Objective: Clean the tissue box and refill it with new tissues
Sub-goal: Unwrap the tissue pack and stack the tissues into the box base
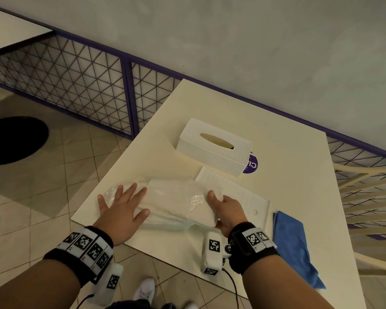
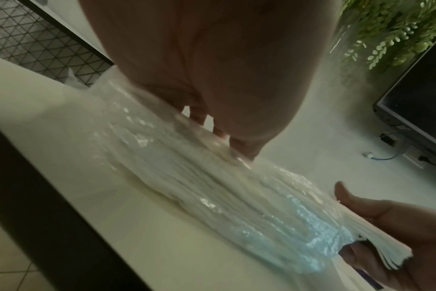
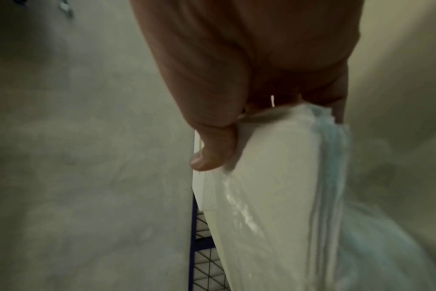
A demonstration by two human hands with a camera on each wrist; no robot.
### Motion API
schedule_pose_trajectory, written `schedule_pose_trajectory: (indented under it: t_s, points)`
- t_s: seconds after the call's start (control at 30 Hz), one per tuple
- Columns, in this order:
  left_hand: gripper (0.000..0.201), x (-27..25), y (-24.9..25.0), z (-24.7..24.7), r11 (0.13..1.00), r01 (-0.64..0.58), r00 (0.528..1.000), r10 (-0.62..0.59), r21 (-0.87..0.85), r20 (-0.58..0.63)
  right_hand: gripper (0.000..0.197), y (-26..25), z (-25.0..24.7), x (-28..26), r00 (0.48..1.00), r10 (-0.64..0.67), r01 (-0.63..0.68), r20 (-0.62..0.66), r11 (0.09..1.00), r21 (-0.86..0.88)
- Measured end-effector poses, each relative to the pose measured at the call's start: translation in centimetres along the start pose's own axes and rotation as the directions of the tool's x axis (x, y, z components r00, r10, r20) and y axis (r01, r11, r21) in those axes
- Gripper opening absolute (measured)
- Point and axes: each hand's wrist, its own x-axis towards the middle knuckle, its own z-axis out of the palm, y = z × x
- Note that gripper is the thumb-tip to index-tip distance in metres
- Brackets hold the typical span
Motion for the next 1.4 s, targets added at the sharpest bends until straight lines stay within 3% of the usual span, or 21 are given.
schedule_pose_trajectory:
  t_s: [0.1, 0.13, 0.27, 0.33, 0.4, 0.5, 0.6, 0.73, 0.83, 0.93, 1.0, 1.1, 1.2, 1.27, 1.33, 1.4]
  points:
    - [0.062, 0.2, -0.3, -0.1, 0.999, 0.035, 0.999, -0.035, 0.028, 0.008, 0.071, 0.1, -1.6, 1.0, 0.988, 0.031, -0.030, -0.152, 0.999, 0.010]
    - [0.063, 0.2, -0.3, -0.1, 0.999, 0.038, 0.999, -0.038, 0.033, -0.002, 0.070, 0.2, -2.0, 1.0, 0.985, 0.064, -0.058, -0.158, 0.997, 0.041]
    - [0.077, -0.1, 0.0, 0.1, 0.992, -0.111, 0.990, 0.116, 0.064, -0.079, 0.041, 0.4, -2.4, -0.1, 0.993, 0.108, -0.109, 0.037, 0.994, 0.026]
    - [0.078, -0.3, 0.0, 0.5, 0.979, -0.186, 0.982, 0.188, 0.081, -0.025, 0.037, 0.9, -2.7, 0.1, 0.996, 0.086, -0.086, 0.027, 0.996, 0.003]
    - [0.079, -0.1, 0.0, 0.9, 0.980, -0.170, 0.985, 0.167, 0.102, 0.039, 0.033, 0.7, -3.3, 0.3, 0.999, 0.037, -0.037, -0.015, 0.999, 0.014]
    - [0.083, 0.3, -0.1, 1.0, 0.983, -0.127, 0.991, 0.119, 0.133, 0.064, 0.045, 0.1, -5.0, 0.5, 0.999, 0.010, -0.008, -0.035, 0.997, 0.071]
    - [0.081, 0.4, 0.6, 0.9, 0.984, -0.123, 0.991, 0.114, 0.131, 0.076, 0.047, 0.8, -5.6, 1.0, 0.997, 0.079, -0.080, 0.017, 0.995, 0.056]
    - [0.060, 0.0, 1.9, 0.8, 0.984, -0.077, 0.996, 0.069, 0.159, 0.052, 0.077, 2.9, -5.1, 4.1, 0.989, 0.109, -0.101, 0.102, 0.991, -0.083]
    - [0.066, -0.1, 2.2, 1.0, 0.986, -0.088, 0.996, 0.090, 0.139, -0.003, 0.072, 4.1, -5.6, 6.3, 0.986, 0.116, -0.104, 0.120, 0.989, -0.102]
    - [0.075, -0.3, 2.0, 1.6, 0.982, -0.143, 0.990, 0.143, 0.127, 0.009, 0.073, 2.9, -6.4, 3.9, 0.982, 0.141, -0.126, 0.124, 0.984, -0.128]
    - [0.070, -0.4, 1.7, 1.9, 0.983, -0.136, 0.990, 0.132, 0.127, 0.041, 0.059, 1.2, -6.8, 1.4, 0.997, 0.042, -0.035, 0.070, 0.994, -0.101]
    - [0.052, -0.1, 1.1, 1.6, 0.985, -0.083, 0.996, 0.076, 0.148, 0.056, 0.037, -1.4, -8.3, -1.7, 0.982, -0.183, 0.168, -0.038, 0.953, -0.252]
    - [0.052, 0.4, 1.3, 0.2, 0.981, -0.042, 0.999, 0.036, 0.187, 0.035, 0.032, -3.4, -10.0, -3.3, 0.907, -0.421, 0.362, -0.018, 0.801, -0.477]
    - [0.057, 0.8, 2.8, -1.0, 0.985, -0.074, 0.994, 0.085, 0.157, -0.066, 0.036, -4.9, -10.4, -4.9, 0.839, -0.540, 0.464, 0.063, 0.651, -0.601]
    - [0.067, 1.0, 5.5, -1.8, 0.973, -0.213, 0.956, 0.190, -0.084, -0.222, 0.042, -5.9, -10.5, -6.3, 0.791, -0.597, 0.523, 0.134, 0.546, -0.655]
    - [0.089, 1.5, 8.5, -2.2, 0.842, -0.332, 0.939, 0.251, -0.425, -0.237, 0.051, -6.3, -10.5, -7.2, 0.751, -0.639, 0.579, 0.169, 0.513, -0.633]
